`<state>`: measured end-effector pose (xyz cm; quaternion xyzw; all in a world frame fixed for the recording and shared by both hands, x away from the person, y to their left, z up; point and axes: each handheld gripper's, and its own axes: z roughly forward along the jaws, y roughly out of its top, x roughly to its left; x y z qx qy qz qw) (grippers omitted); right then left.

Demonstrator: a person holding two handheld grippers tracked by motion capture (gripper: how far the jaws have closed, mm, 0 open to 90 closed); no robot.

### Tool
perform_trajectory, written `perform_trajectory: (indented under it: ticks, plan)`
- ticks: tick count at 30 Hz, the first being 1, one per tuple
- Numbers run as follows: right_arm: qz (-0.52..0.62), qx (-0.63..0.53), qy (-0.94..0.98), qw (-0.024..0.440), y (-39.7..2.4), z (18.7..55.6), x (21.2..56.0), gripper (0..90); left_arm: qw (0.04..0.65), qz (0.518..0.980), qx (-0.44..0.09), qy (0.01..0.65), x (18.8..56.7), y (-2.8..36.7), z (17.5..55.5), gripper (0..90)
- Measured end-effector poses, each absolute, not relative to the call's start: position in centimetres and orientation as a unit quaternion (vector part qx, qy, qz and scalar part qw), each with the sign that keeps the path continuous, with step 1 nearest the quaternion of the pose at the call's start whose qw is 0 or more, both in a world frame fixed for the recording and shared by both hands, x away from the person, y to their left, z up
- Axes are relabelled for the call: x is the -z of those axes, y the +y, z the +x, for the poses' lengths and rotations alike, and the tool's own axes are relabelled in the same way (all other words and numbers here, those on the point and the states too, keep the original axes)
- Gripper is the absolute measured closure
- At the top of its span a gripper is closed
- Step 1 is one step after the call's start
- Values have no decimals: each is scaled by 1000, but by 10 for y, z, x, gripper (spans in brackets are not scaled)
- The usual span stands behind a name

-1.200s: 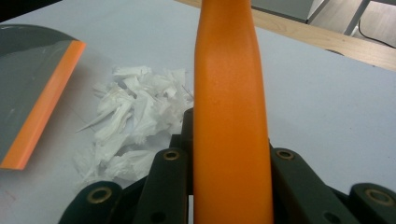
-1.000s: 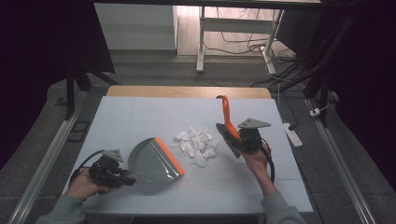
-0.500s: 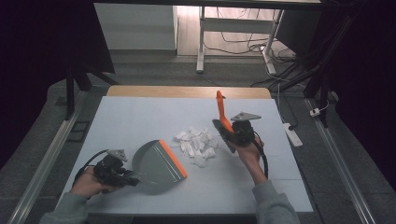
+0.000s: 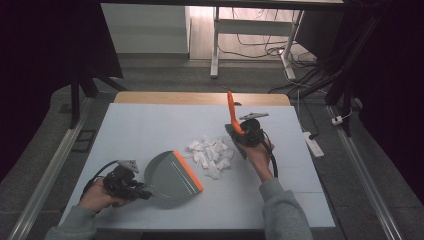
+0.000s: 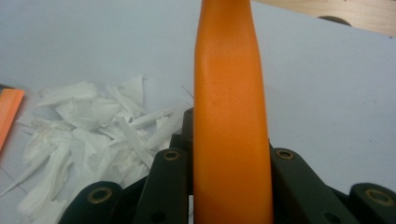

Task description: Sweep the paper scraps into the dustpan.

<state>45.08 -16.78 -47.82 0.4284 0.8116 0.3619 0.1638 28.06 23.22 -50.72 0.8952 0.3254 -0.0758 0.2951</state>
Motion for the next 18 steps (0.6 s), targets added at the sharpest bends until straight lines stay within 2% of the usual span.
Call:
perform_trajectory:
  ticks: [18]
  plan:
    - [437,-324,826,148,-143,469,490,765,298,893,79,328,509,229,282,617]
